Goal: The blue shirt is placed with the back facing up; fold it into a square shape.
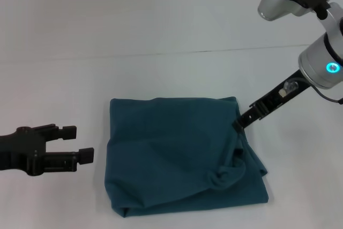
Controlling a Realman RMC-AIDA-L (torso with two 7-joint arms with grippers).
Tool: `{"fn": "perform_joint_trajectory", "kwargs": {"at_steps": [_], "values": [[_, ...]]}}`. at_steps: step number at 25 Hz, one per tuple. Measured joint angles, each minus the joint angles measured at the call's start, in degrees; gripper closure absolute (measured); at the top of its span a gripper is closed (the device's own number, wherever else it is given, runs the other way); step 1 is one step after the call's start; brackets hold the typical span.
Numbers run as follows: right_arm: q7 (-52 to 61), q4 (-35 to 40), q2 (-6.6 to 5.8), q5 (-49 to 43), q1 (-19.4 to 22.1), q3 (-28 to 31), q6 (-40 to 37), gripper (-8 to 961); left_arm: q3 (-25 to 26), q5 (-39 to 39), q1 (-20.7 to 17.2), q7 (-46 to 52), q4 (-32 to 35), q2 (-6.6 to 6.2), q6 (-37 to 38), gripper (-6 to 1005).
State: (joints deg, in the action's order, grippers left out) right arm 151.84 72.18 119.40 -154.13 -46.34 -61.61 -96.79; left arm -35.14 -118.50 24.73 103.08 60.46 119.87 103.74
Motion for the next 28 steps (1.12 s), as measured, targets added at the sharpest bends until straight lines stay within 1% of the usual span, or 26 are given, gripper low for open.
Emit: {"fn": "perform_joint_trajectory", "kwargs": {"at_steps": [6,11,14,22,27,28], "values": [[1.03,-6.81,0.09,-0.12,-0.32,-0.07,8.92,136,-0.11,-0.18,0.22,-0.58,-0.26,0.05,-0.04,69],[1.10,-14.72,0.12,-0.15,-1.50,-0.39,17.77,137,-0.37,-0.22,0.34,-0.60,-0.27,0.12,-0.08,71],[0.87,-18.35,0.10,-0.16,-2.34,-0.40,21.14,138,-0.37,-0.24,0.38,-0.60,-0.27,0.12,-0.08,73],[0.67,-22.72,0.18,0.41,-2.29,-0.39,28.57,146,-0.37,-0.25,0.59,-0.60,-0.34,0.10,-0.85,77],[-0.67,-26.37,0.16,0.53,-3.38,-0.19,31.03,202,-0.37,-0.25,0.68,-0.61,-0.35,0.10,-1.00,79],[-0.80,-26.55,0.16,0.66,-3.43,-0.16,31.31,252,-0.37,-0.25,0.68,-0.61,-0.35,0.10,-1.05,80]]}}
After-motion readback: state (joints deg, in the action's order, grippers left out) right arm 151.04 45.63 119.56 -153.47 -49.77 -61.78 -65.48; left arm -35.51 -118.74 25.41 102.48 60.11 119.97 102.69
